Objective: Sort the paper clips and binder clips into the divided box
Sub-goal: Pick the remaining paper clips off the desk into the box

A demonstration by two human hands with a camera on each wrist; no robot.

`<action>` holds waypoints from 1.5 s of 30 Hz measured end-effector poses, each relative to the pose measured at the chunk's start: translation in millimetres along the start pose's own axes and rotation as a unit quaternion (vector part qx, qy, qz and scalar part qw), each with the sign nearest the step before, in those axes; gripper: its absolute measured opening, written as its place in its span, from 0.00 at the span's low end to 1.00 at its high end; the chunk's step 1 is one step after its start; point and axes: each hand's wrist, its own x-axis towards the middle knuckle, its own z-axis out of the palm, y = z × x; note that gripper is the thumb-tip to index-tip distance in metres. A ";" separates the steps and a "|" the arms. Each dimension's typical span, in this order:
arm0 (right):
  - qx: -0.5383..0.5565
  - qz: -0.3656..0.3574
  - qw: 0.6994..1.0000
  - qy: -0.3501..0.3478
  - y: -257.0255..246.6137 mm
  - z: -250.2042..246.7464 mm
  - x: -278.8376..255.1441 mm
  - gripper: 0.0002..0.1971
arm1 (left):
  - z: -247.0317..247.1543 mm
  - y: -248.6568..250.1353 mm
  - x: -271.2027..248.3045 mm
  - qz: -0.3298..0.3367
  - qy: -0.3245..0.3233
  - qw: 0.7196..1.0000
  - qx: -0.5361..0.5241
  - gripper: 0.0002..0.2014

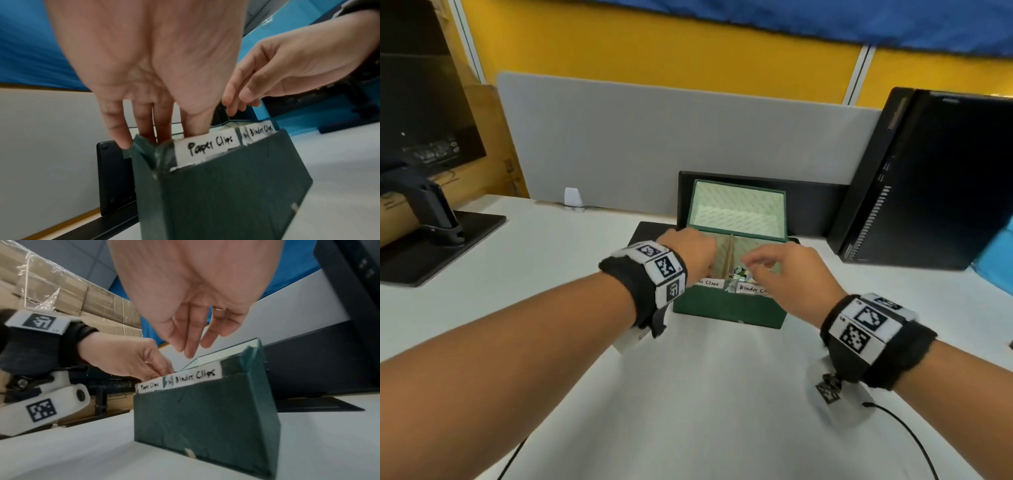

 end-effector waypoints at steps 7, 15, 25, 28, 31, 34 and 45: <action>-0.007 0.046 0.995 0.087 25.9 -0.8 10.5 0.15 | -18.6 -8.0 2.2 -0.005 0.038 0.997 -0.071 0.14; 0.088 0.215 0.973 -0.004 42.7 7.2 30.3 0.26 | -2.9 -38.3 25.0 -0.176 0.069 0.915 -0.355 0.22; 0.235 0.234 0.943 -0.013 58.6 -1.3 39.5 0.11 | 23.1 -49.1 32.2 -0.145 0.040 0.869 -0.472 0.15; 0.286 0.239 0.928 -0.002 56.4 -4.7 39.1 0.08 | 32.2 -55.1 28.9 -0.141 0.049 0.854 -0.498 0.13; 0.322 0.262 0.910 0.015 56.3 -5.3 37.2 0.10 | 41.1 -61.3 29.8 -0.150 0.075 0.823 -0.543 0.17; 0.348 0.274 0.896 0.016 58.9 -4.6 36.8 0.17 | 32.0 -54.4 20.8 -0.158 0.088 0.778 -0.602 0.17; 0.403 0.253 0.880 0.004 67.4 -4.1 40.1 0.26 | 27.7 -51.5 15.0 -0.161 0.129 0.697 -0.687 0.21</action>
